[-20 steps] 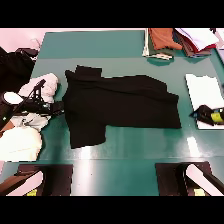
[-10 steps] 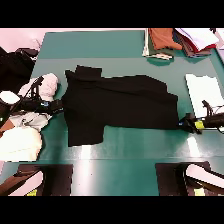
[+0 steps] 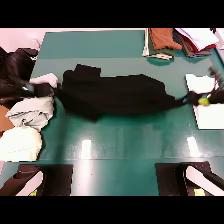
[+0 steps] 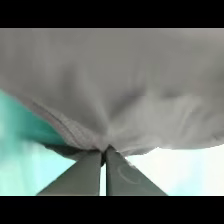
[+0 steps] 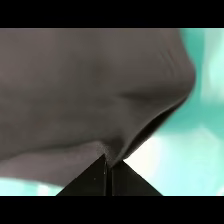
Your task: Fold the shirts.
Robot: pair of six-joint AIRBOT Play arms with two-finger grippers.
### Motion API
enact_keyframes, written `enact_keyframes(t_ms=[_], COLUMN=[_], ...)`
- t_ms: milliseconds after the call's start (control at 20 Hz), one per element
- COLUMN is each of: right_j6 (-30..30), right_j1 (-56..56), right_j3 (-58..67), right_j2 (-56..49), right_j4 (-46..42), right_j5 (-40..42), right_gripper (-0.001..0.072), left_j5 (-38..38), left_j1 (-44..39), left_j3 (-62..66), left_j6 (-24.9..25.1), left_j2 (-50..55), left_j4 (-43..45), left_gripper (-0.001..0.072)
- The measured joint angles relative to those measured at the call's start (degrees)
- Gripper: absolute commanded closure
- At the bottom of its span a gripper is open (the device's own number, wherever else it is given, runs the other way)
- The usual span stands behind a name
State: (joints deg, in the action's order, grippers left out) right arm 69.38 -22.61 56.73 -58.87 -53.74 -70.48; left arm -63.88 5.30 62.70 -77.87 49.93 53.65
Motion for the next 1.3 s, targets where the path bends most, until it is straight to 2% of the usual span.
enact_keyframes(t_ms=[350, 550, 750, 900, 1100, 1300], right_j6=[1.4, 5.1, 8.3, 9.4, 9.8, 9.4], right_j1=[1.1, 1.2, 1.3, 1.2, 1.3, 1.5], right_j3=[31.8, 45.0, 52.8, 52.8, 44.2, 34.0], right_j2=[12.1, 13.4, 9.9, 4.2, -4.9, -15.8], right_j4=[-0.2, -2.7, -6.6, -8.4, -9.1, -9.4], right_j5=[1.4, 0.7, -4.9, -9.4, -11.7, -10.2], right_gripper=[0.0695, 0.0695, 0.0695, 0.0695, 0.0695, 0.0696], left_j5=[0.5, 2.6, 0.9, -3.2, -6.6, -6.9], left_j1=[0.0, 0.0, 0.0, 0.0, -0.1, 0.0], left_j3=[37.5, 50.7, 51.1, 46.2, 37.3, 30.0], left_j6=[-2.3, -4.0, -6.1, -7.0, -7.1, -6.9], left_j2=[-5.8, -6.3, -4.0, 1.3, 11.5, 25.9], left_j4=[0.2, 4.6, 7.9, 7.8, 5.8, 4.9], left_gripper=[0.0686, 0.0686, 0.0685, 0.0685, 0.0685, 0.0685])
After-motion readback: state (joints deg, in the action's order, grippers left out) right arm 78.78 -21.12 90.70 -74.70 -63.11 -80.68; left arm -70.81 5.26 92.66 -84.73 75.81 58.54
